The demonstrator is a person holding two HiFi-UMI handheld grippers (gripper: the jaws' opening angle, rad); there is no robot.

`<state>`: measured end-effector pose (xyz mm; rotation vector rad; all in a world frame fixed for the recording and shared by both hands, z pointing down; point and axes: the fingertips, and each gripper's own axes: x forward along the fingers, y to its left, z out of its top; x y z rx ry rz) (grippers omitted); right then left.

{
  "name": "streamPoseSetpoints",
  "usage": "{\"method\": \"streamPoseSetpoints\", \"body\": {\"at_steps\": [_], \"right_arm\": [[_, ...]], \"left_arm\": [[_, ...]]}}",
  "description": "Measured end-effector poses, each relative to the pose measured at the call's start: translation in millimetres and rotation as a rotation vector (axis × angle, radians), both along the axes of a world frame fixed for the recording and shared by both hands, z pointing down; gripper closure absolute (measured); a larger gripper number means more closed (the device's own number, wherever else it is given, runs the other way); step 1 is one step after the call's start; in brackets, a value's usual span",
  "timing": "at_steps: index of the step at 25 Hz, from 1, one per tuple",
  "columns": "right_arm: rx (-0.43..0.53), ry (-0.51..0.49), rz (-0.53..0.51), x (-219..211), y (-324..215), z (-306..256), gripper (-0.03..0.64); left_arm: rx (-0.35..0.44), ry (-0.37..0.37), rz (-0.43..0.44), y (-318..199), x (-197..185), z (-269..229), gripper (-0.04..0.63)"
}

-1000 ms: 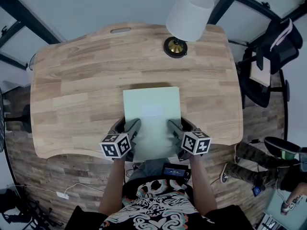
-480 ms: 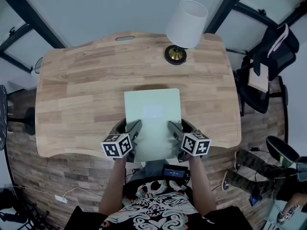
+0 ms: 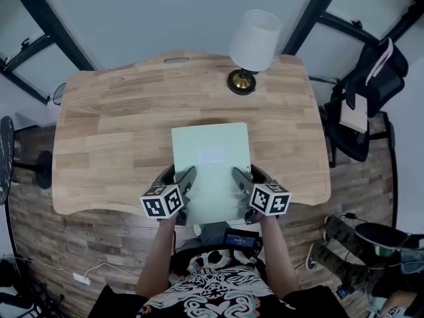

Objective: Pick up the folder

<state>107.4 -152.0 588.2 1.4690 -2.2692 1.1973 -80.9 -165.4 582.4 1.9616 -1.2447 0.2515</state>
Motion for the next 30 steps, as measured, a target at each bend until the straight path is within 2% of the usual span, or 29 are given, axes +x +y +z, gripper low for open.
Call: {"method": "streamPoseSetpoints", "body": {"at_steps": [18, 30], "right_arm": [[0.105, -0.002, 0.006, -9.8, 20.1, -45.9, 0.347], [0.133, -0.004, 0.021, -10.0, 34.8, -61.2, 0.347]], "left_arm": [[0.093, 0.020, -0.006, 20.0, -6.3, -40.8, 0.301], [0.124, 0.024, -0.018, 34.0, -6.7, -57.0, 0.301]]}}
